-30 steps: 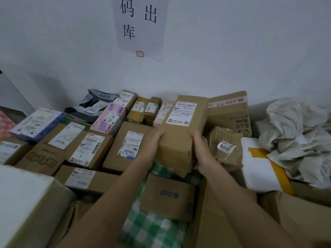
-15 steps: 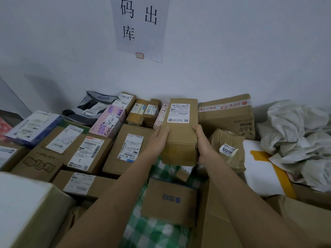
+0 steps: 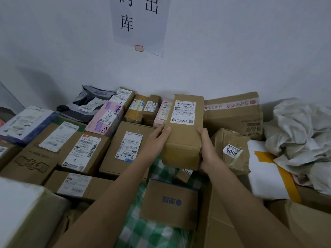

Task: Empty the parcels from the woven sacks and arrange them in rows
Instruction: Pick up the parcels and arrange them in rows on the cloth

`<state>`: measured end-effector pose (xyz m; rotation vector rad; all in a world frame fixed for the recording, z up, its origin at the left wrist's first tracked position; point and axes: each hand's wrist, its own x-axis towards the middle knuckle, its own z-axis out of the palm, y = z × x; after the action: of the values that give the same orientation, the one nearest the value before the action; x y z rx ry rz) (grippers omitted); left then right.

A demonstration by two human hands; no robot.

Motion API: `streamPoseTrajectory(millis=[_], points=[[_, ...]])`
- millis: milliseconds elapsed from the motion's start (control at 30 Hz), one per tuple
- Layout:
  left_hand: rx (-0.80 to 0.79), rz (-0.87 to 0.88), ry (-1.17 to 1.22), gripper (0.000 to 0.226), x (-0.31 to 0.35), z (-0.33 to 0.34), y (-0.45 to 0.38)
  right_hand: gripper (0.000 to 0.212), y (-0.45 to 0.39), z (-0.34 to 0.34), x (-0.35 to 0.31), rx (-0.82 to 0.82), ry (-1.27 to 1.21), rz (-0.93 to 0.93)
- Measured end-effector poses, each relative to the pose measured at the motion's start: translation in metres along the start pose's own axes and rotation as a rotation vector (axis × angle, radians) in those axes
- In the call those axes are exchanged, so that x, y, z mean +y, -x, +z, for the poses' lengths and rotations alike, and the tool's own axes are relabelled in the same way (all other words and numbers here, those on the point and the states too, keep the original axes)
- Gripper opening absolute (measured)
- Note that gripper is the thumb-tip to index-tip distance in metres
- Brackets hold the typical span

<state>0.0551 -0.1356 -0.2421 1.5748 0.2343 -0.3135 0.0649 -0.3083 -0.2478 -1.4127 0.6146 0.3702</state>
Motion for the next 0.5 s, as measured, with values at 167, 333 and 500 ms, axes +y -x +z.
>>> streamPoseTrajectory(millis=[167, 333, 500], points=[[0.017, -0.091, -0.027, 0.047, -0.008, -0.006, -0.006, 0.065, -0.008, 0.016, 0.012, 0.046, 0.009, 0.017], [0.072, -0.058, -0.101, 0.049, 0.0, -0.006, -0.013, 0.063, -0.015, 0.013, 0.005, -0.048, 0.013, 0.13], [0.088, 0.001, -0.149, 0.048, 0.002, -0.006, -0.013, 0.061, -0.014, 0.012, 0.008, -0.114, -0.087, 0.208]])
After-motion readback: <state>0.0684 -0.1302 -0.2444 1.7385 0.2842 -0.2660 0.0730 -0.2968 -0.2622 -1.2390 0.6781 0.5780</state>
